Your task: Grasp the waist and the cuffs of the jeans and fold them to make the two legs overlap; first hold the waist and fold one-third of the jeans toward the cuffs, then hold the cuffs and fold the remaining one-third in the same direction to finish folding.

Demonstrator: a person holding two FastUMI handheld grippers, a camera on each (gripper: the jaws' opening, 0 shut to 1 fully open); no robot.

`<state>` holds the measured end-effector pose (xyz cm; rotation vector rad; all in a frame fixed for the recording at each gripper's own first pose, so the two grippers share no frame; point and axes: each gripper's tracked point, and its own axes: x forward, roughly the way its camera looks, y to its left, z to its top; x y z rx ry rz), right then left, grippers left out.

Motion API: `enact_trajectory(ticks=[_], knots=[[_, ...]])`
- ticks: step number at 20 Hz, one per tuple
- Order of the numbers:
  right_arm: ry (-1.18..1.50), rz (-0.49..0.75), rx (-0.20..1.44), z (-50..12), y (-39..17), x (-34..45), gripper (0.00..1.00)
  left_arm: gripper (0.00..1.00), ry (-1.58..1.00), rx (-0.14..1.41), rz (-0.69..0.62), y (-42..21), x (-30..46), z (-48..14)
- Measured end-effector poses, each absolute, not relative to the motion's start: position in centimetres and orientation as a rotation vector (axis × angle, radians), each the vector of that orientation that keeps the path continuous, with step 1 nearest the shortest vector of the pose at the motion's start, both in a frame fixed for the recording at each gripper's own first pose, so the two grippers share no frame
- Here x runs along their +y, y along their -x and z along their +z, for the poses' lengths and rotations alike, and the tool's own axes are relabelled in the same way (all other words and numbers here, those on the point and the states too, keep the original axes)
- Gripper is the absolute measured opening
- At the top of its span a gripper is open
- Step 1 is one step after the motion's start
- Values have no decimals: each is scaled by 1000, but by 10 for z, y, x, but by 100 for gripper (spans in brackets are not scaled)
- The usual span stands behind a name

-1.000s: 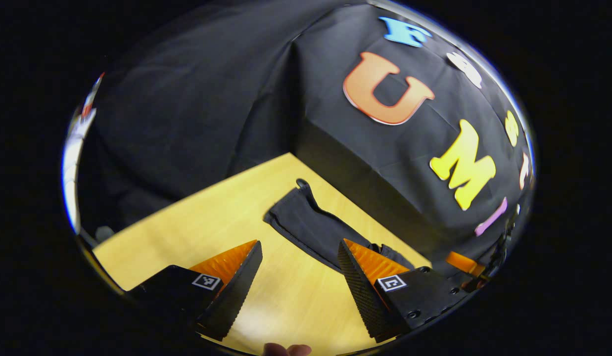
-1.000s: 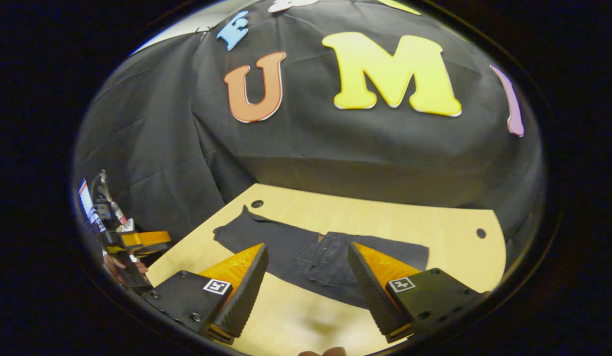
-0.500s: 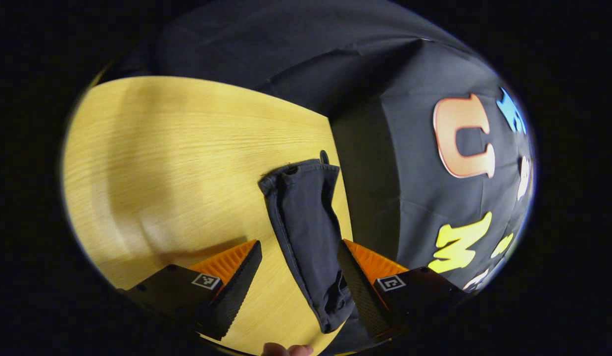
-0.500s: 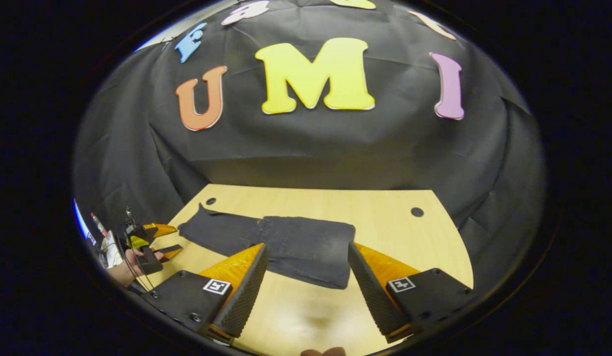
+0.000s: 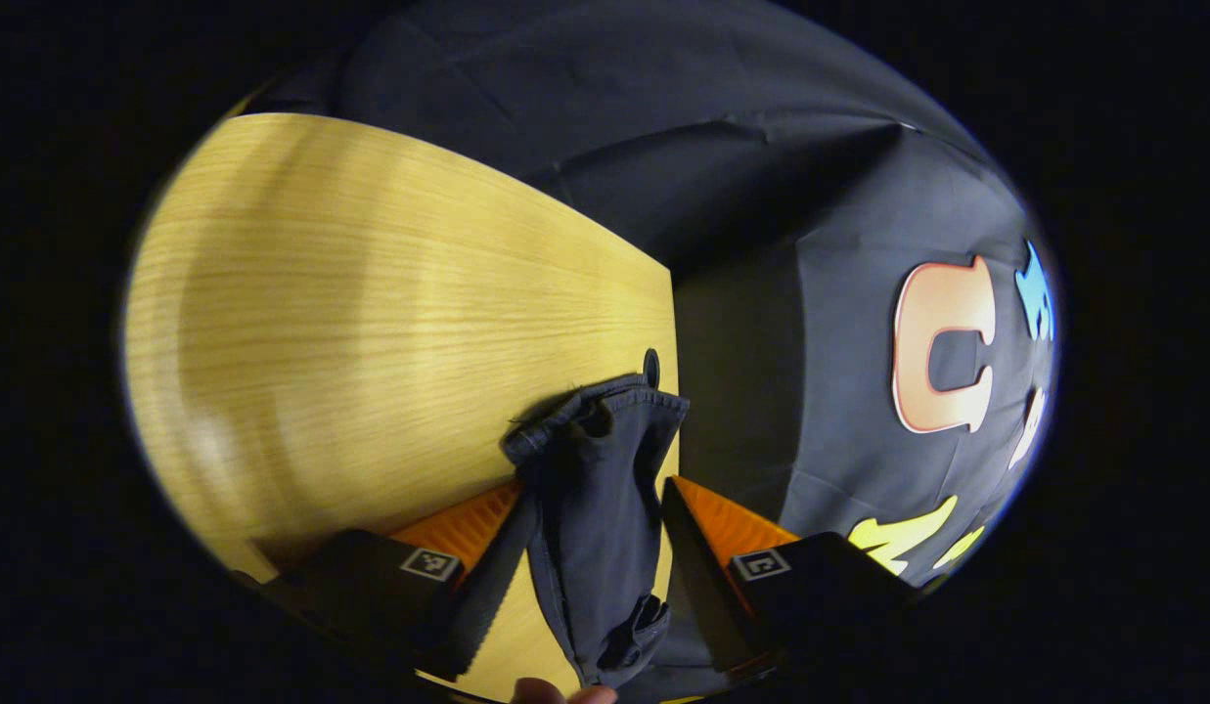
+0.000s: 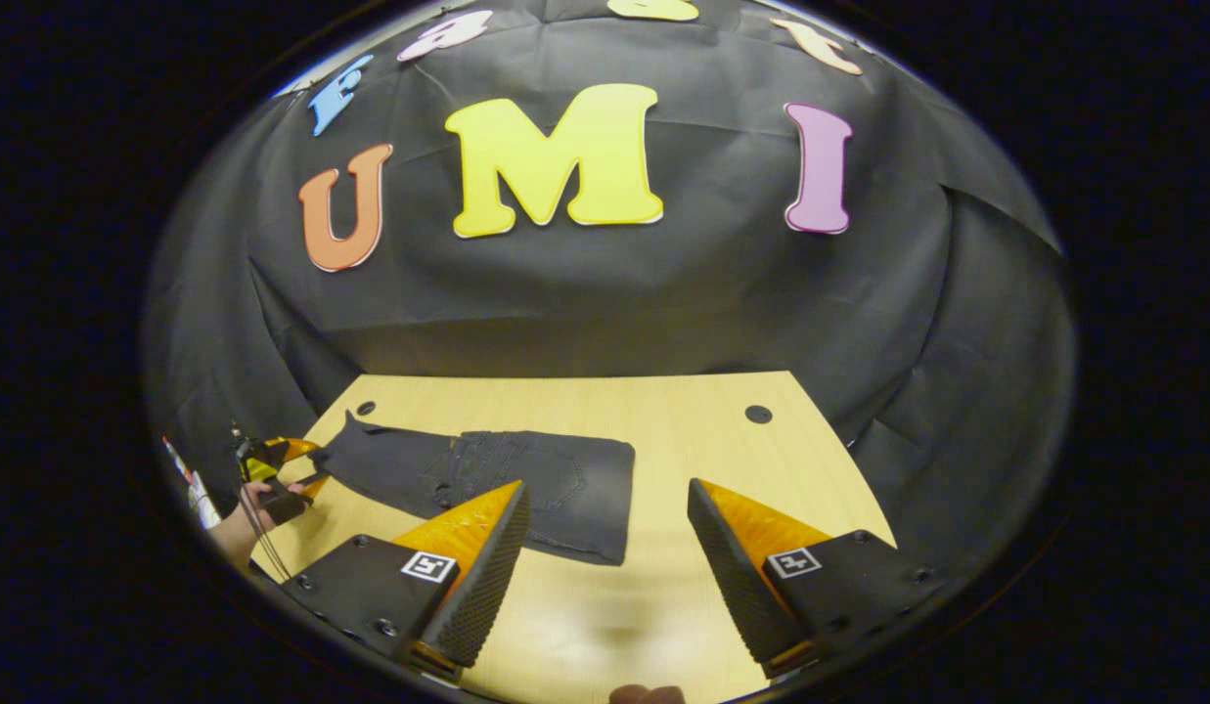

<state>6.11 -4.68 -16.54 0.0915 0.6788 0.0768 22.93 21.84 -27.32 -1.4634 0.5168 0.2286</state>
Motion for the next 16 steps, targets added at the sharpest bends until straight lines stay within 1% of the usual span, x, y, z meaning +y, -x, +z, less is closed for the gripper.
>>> enact_trajectory(ticks=[1,2,3,4,7,8,9,10,11,13,14,15,16], knots=[[-90,76,685,-167,-58,-49,94,75,1455,507,221,-238,217,-273],[-87,77,690,-168,-56,-50,94,72,1450,495,212,-246,215,-272],[-83,76,693,-170,-54,-51,94,76,1445,485,204,-252,215,-271],[-84,73,695,-171,-53,-52,94,70,1442,475,201,-258,215,-271],[-107,65,701,-171,-48,-56,94,68,1440,459,190,-267,216,-268],[-113,61,700,-171,-45,-58,99,76,1430,463,179,-268,214,-268],[-118,58,697,-170,-43,-60,99,66,1425,463,170,-267,212,-265],[-121,55,693,-169,-41,-62,94,63,1426,445,159,-268,213,-260],[-125,53,690,-168,-38,-65,94,52,1420,425,150,-269,215,-253],[-136,50,689,-168,-33,-67,94,29,1352,442,149,-272,210,-253],[-143,52,689,-168,-30,-69,99,15,1320,443,136,-274,209,-252],[-147,53,688,-167,-25,-71,99,12,1298,450,128,-276,209,-251],[-147,49,684,-166,-22,-73,99,11,1282,479,142,-277,208,-257]])
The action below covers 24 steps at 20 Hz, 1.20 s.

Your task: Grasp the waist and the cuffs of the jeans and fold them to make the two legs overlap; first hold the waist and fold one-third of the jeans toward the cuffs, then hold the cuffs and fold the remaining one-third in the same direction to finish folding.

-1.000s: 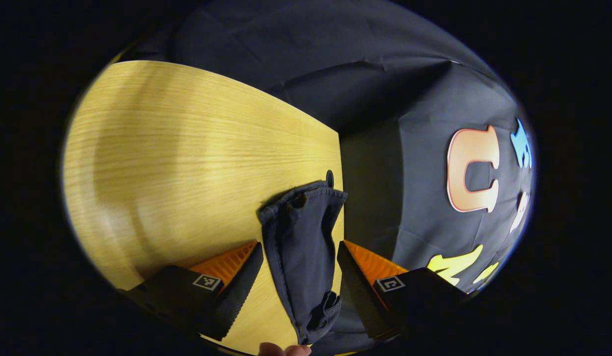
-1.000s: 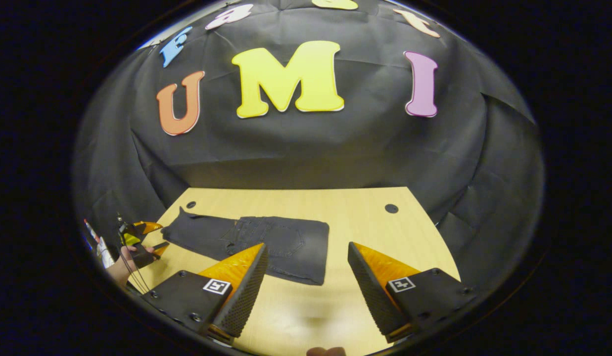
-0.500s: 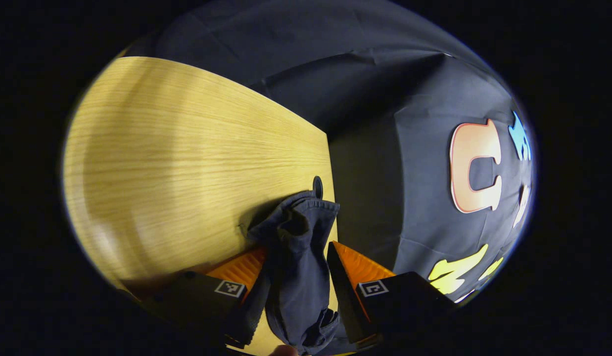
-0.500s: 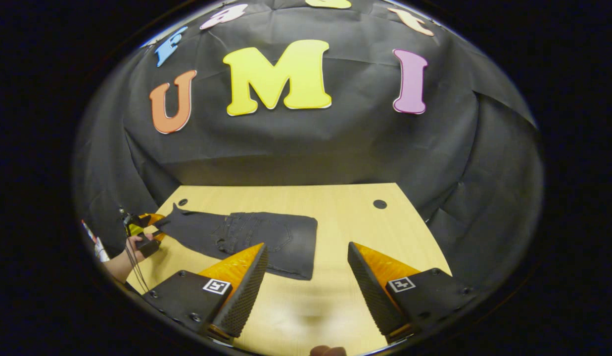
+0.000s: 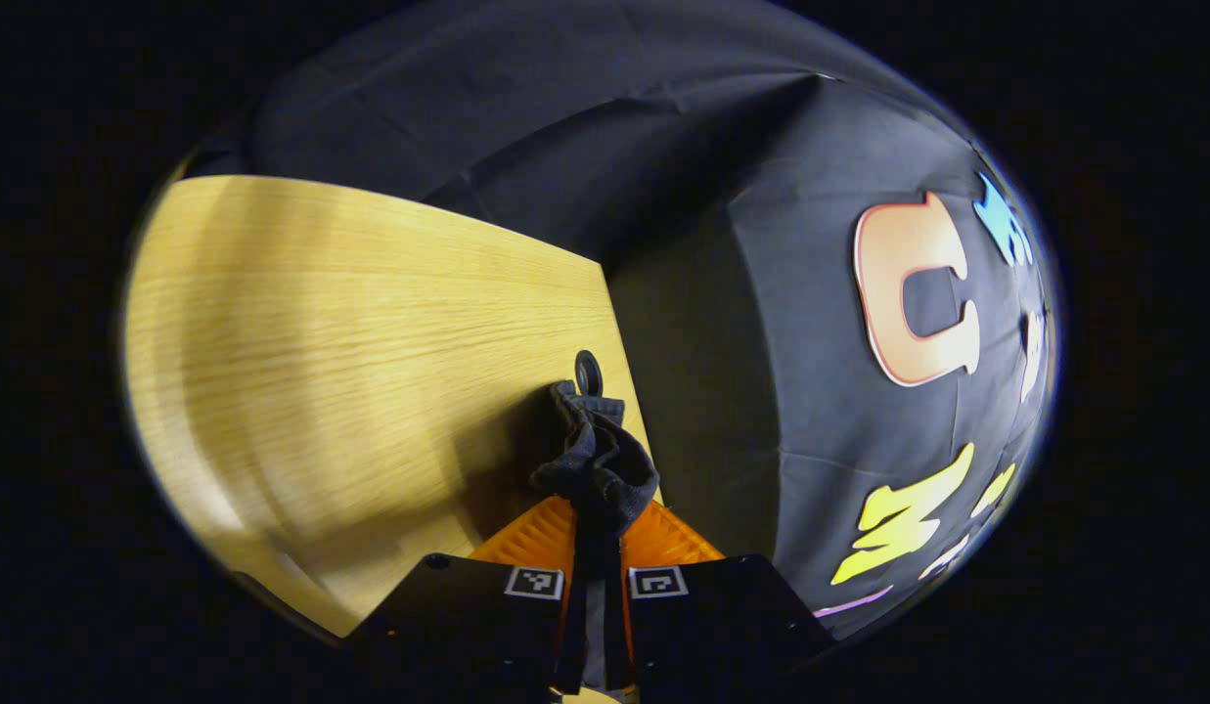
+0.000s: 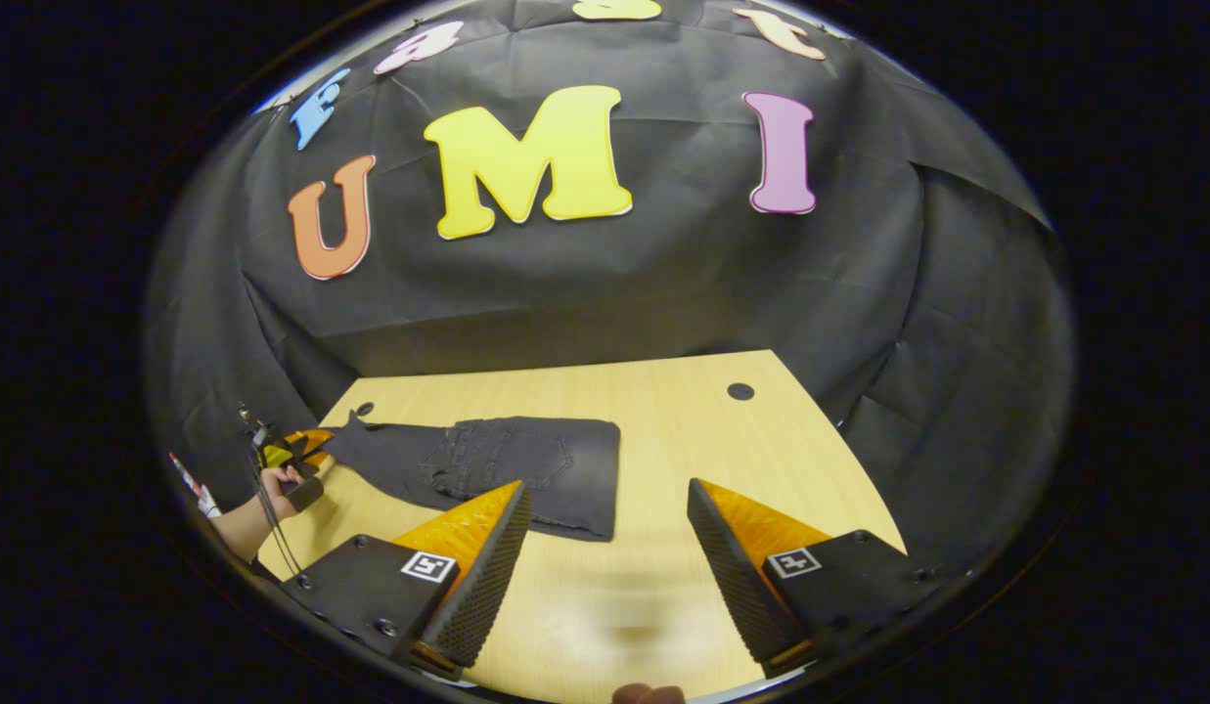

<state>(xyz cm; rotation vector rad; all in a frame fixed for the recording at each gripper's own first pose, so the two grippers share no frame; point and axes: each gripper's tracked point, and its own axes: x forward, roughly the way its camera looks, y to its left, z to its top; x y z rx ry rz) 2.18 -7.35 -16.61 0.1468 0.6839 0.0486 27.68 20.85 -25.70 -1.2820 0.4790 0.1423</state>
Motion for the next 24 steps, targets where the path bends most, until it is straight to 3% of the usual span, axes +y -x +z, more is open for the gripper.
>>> enact_trajectory(ticks=[2,6,7,9,10,14,16,19,24], knots=[[-149,50,677,-163,-14,-77,94,8,1276,497,137,-276,208,-251],[-179,37,659,-157,1,-86,94,4,1189,458,22,-274,188,-198],[-185,33,651,-156,4,-89,99,4,1152,445,-10,-275,177,-180],[-193,26,625,-150,7,-92,99,4,1087,413,-73,-278,150,-140],[-197,20,606,-145,9,-95,94,4,1056,396,-107,-279,136,-120],[-213,-3,555,-131,26,-106,99,3,900,365,-202,-280,63,-61],[-218,-24,542,-128,38,-117,94,4,820,367,-261,-274,14,-41],[-225,-80,527,-125,59,-140,99,4,694,374,-338,-261,-59,-32],[-234,-215,526,-128,95,-193,99,4,524,407,-396,-282,-184,-91]])
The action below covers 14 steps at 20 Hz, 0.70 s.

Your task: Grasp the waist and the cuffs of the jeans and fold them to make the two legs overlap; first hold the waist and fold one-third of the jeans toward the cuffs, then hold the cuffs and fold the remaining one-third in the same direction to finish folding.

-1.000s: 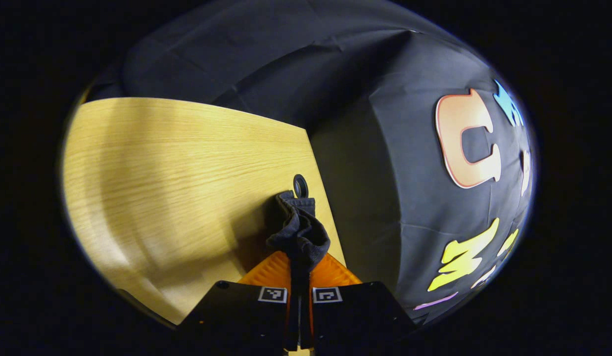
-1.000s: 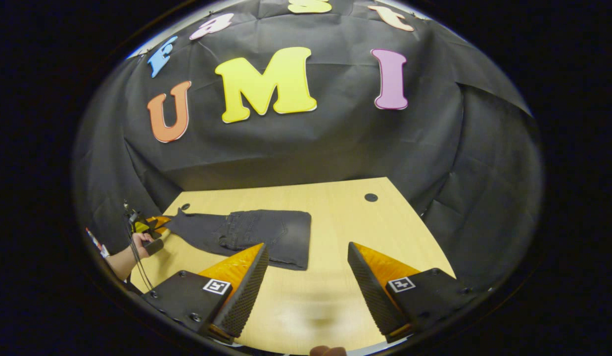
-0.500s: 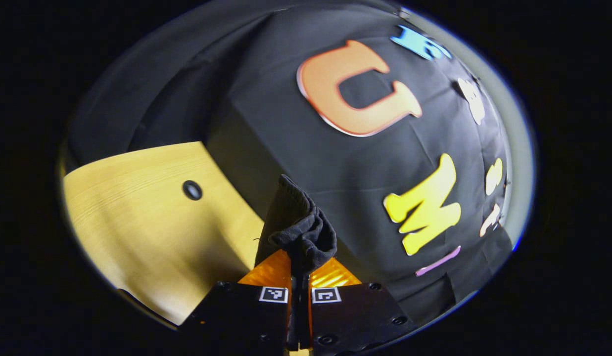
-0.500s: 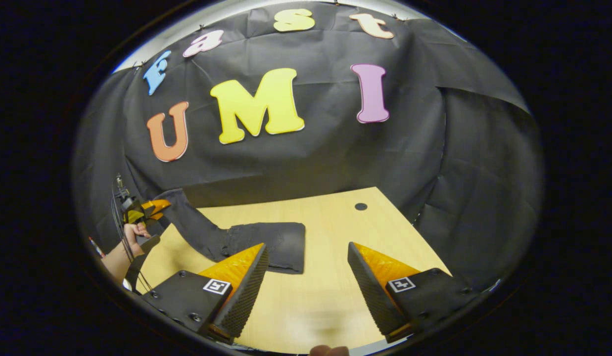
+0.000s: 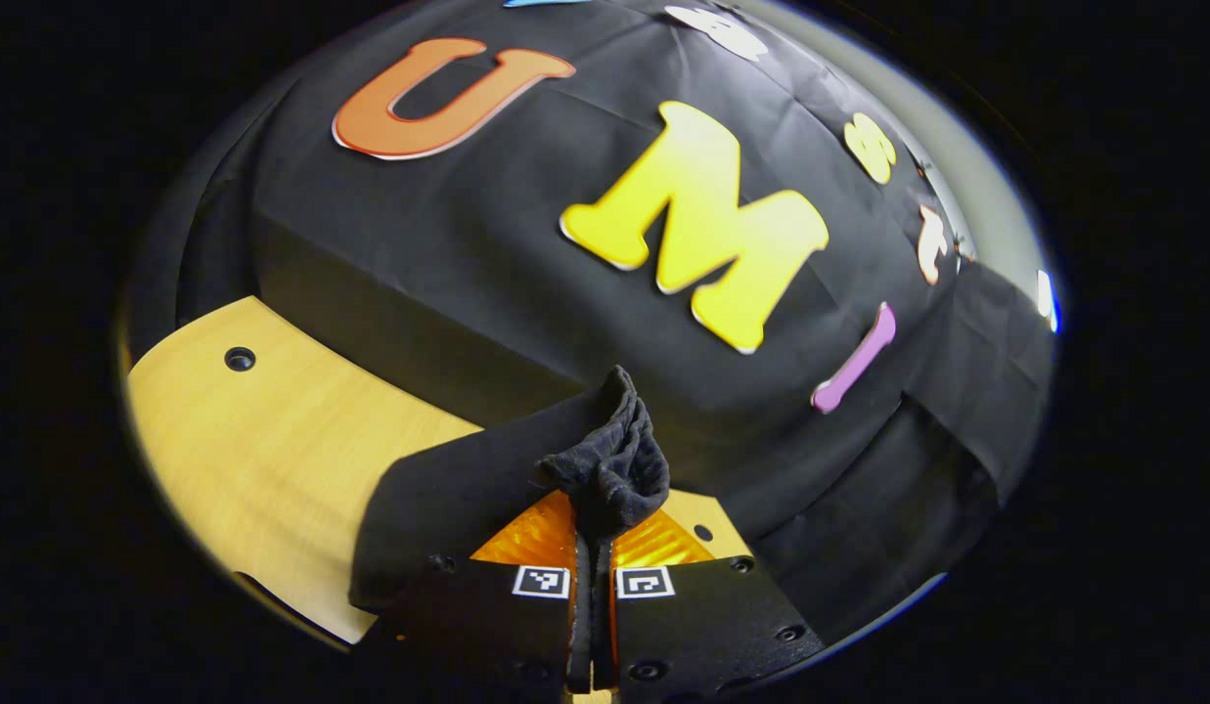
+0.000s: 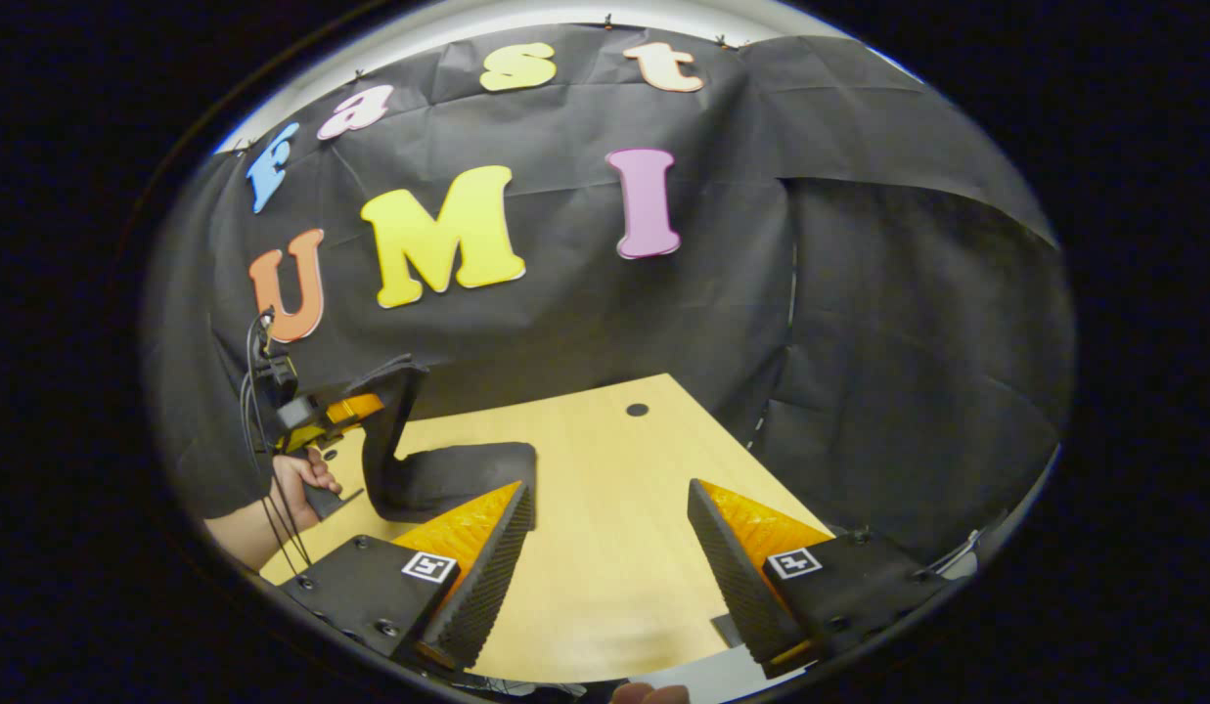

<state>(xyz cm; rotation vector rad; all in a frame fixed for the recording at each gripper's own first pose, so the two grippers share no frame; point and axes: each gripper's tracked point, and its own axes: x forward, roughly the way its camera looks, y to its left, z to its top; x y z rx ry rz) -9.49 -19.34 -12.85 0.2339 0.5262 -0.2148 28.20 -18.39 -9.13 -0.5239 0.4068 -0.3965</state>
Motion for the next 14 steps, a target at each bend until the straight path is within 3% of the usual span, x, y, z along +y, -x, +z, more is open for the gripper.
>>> enact_trajectory(ticks=[3,6,10,12,14], knots=[[-207,-272,580,-141,123,-218,100,4,448,478,-389,-272,-236,-152],[-203,-312,602,-143,133,-235,94,4,318,563,-356,-258,-263,-215],[-225,-302,623,-151,131,-233,94,5,234,586,-310,-253,-270,-245],[-239,-285,619,-152,125,-227,99,10,204,607,-308,-253,-274,-251],[-248,-264,611,-153,120,-220,94,24,154,602,-299,-247,-273,-243]])
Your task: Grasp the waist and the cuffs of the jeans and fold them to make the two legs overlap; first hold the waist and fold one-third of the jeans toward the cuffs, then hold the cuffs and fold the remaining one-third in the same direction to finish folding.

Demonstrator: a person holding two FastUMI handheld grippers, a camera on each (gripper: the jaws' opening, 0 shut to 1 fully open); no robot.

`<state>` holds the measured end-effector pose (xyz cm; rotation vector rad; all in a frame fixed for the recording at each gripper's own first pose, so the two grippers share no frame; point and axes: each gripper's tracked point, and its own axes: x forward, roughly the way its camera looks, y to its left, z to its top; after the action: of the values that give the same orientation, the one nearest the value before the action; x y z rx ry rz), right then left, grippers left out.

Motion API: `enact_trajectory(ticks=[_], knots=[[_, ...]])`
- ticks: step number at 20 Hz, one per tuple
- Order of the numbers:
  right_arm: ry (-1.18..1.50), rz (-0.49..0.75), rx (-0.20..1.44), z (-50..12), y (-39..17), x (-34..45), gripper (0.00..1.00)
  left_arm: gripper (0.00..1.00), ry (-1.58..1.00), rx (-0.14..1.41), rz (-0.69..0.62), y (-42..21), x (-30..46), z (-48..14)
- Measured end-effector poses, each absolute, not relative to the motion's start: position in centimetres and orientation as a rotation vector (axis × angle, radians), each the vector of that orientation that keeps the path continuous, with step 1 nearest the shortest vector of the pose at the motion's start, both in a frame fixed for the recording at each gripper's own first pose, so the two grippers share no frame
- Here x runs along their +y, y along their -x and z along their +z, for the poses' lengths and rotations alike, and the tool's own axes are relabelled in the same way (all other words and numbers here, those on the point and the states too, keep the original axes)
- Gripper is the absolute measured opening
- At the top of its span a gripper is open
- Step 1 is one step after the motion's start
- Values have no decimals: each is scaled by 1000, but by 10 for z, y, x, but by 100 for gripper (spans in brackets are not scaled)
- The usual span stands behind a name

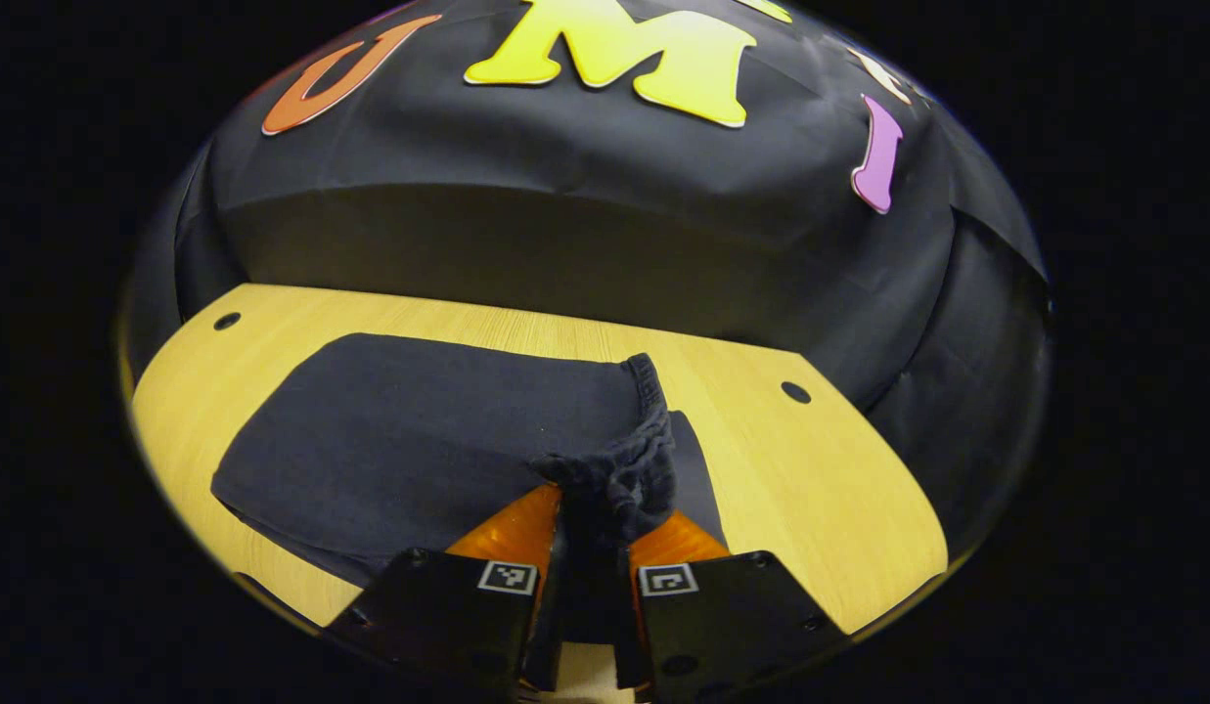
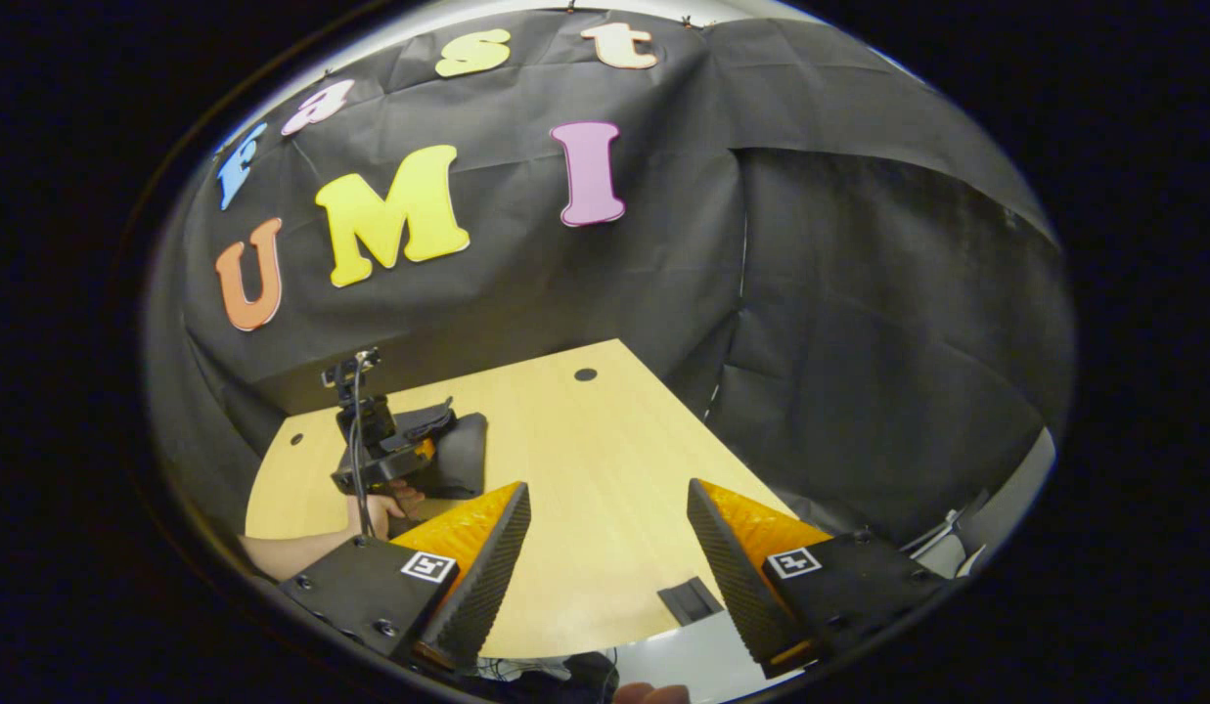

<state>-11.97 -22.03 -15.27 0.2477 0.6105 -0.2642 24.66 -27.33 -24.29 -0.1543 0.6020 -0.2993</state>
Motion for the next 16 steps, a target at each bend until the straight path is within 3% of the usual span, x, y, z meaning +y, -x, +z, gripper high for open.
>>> enact_trajectory(ticks=[1,3,4,6,7,9,16], knots=[[-252,-256,607,-153,116,-218,99,22,154,606,-316,-243,-282,-240],[-266,-239,601,-153,109,-210,94,100,134,601,-321,-236,-287,-232],[-268,-230,591,-150,107,-207,99,96,134,593,-328,-235,-289,-225],[-253,-213,564,-145,105,-207,99,99,146,582,-347,-231,-290,-212],[-247,-201,551,-142,102,-205,94,99,148,568,-348,-229,-286,-203],[-240,-167,518,-126,86,-189,99,99,156,534,-362,-223,-277,-176],[-180,-14,347,-71,11,-119,99,98,193,314,-334,-214,-199,-20]])
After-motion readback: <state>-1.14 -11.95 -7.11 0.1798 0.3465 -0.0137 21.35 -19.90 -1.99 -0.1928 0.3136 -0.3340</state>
